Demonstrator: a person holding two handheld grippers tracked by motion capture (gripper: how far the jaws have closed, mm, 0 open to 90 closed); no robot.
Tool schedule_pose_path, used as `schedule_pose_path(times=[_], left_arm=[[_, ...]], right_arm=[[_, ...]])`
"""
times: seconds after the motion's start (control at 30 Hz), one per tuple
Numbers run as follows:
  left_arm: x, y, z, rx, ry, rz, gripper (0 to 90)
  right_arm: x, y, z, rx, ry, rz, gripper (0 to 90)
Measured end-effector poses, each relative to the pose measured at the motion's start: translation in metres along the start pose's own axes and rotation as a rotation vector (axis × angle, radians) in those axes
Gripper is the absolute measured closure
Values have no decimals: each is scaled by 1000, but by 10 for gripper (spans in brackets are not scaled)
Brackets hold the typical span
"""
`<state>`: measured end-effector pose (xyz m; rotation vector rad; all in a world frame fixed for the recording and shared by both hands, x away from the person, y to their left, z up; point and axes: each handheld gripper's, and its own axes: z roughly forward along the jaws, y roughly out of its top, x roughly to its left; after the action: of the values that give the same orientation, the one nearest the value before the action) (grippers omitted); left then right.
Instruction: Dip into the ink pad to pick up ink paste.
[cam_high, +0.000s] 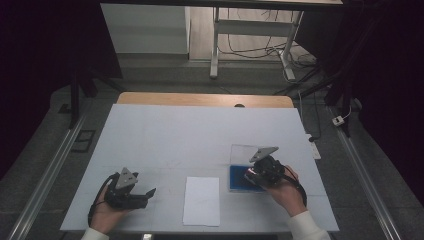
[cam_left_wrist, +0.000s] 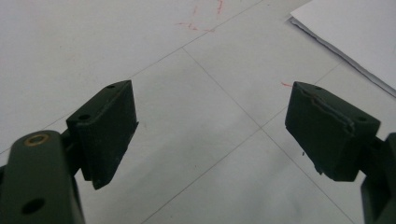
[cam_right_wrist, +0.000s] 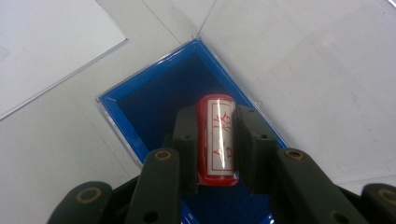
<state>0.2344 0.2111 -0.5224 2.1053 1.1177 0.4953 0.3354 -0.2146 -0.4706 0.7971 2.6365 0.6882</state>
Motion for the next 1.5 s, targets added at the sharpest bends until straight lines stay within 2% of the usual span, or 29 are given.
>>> schedule_pose_path(times=[0.6, 0.8, 1.13, 1.2, 1.3, 1.5], left_arm=[[-1, 0, 1, 1, -4, 2, 170], [3, -1, 0, 4, 2, -4, 170], [3, 0, 0, 2, 4, -2, 170], [3, -1, 0, 2, 6, -4, 170], [4, -1, 0, 2, 4, -4, 170], [3, -1, 0, 1, 6, -2, 170]], right_arm=[[2, -1, 0, -6, -10, -8, 710], [-1, -1, -1, -8, 6, -7, 707], [-2, -3, -6, -53, 13, 5, 705], [-2, -3, -8, -66, -2, -2, 704], [-1, -1, -15, -100, -8, 5, 704], [-1, 3, -33, -166, 13, 18, 704]])
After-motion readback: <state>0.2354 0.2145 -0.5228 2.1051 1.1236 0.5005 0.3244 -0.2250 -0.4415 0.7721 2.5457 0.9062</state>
